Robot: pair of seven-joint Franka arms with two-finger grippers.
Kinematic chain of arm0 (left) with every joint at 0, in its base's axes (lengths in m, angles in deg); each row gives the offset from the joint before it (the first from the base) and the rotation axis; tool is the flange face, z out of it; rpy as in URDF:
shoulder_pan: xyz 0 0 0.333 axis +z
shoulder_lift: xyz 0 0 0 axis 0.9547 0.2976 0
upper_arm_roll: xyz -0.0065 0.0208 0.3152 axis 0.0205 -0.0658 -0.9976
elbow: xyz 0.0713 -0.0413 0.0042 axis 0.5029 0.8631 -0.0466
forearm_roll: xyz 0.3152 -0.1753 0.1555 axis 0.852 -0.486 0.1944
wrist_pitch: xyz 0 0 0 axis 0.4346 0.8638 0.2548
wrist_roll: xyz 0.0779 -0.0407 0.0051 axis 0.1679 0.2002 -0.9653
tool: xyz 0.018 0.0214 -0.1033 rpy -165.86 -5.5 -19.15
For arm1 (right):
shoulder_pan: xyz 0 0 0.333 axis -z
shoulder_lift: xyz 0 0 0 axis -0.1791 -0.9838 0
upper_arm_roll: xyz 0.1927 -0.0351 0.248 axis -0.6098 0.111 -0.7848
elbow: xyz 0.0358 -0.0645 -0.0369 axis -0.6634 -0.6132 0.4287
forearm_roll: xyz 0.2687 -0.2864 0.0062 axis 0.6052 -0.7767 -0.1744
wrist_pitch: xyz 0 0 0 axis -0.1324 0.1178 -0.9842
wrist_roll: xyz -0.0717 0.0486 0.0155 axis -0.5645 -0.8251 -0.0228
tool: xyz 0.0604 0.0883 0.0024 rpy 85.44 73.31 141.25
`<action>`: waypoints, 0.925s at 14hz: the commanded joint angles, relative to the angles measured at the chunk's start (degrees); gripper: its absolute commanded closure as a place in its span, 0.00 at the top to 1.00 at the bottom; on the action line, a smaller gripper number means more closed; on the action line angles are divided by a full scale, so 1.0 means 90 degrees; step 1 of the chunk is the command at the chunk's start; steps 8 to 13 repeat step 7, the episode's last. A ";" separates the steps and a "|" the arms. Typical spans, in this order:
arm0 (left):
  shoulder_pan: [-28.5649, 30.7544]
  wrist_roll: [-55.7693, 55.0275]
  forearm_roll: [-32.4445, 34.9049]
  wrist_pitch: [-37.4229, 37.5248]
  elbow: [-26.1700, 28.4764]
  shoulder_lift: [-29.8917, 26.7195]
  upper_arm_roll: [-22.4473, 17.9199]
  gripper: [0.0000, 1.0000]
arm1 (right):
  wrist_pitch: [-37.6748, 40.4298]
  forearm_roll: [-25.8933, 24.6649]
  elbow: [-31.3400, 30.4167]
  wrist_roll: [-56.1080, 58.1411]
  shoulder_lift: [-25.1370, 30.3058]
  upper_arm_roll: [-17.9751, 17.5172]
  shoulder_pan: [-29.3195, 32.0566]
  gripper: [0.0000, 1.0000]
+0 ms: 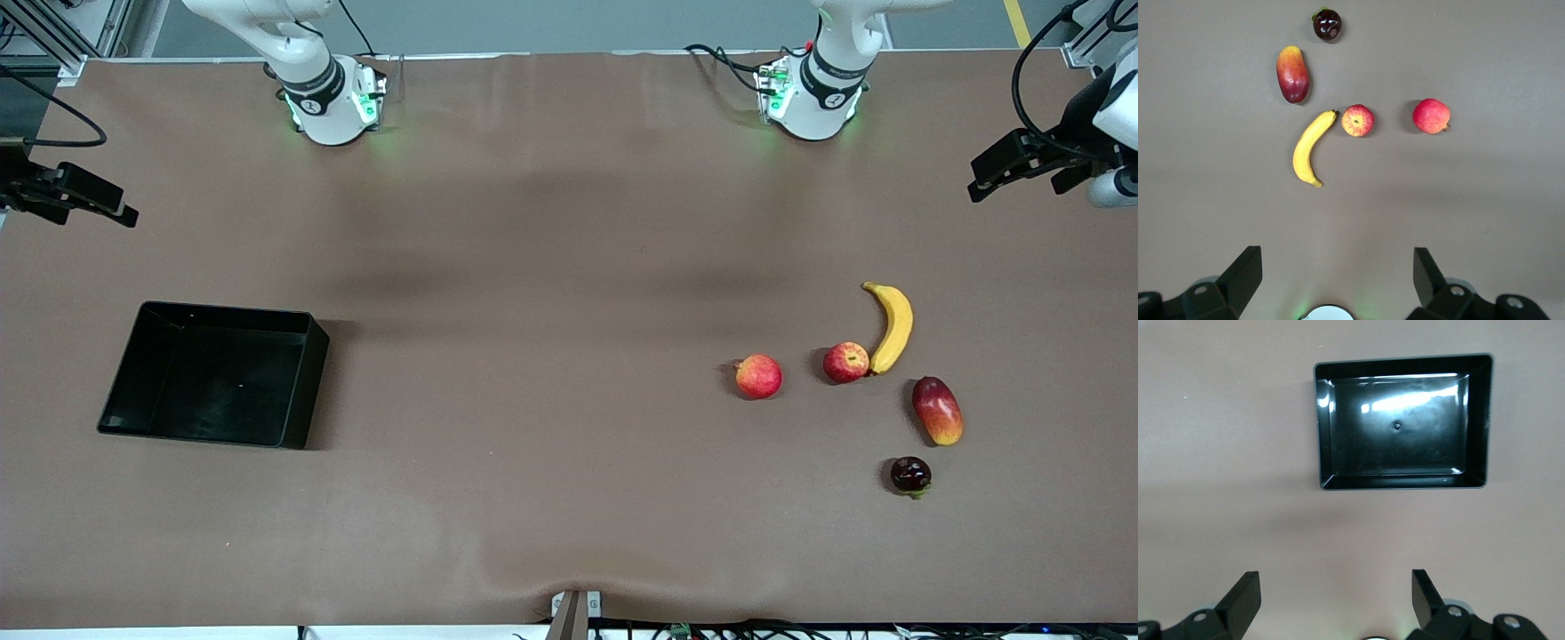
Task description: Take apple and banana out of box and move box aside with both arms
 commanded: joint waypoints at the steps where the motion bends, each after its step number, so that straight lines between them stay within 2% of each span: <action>1: -0.0097 -0.0003 0.0373 0.0023 -0.0151 0.0024 -0.0015 1.00 | -0.0017 -0.0430 0.0104 -0.0139 0.0050 -0.0101 -0.0023 1.00; 13: -0.0097 -0.0003 0.0404 0.0023 -0.0201 0.0053 -0.0014 1.00 | -0.0007 -0.0431 0.0104 -0.0149 0.0021 -0.0092 0.0015 1.00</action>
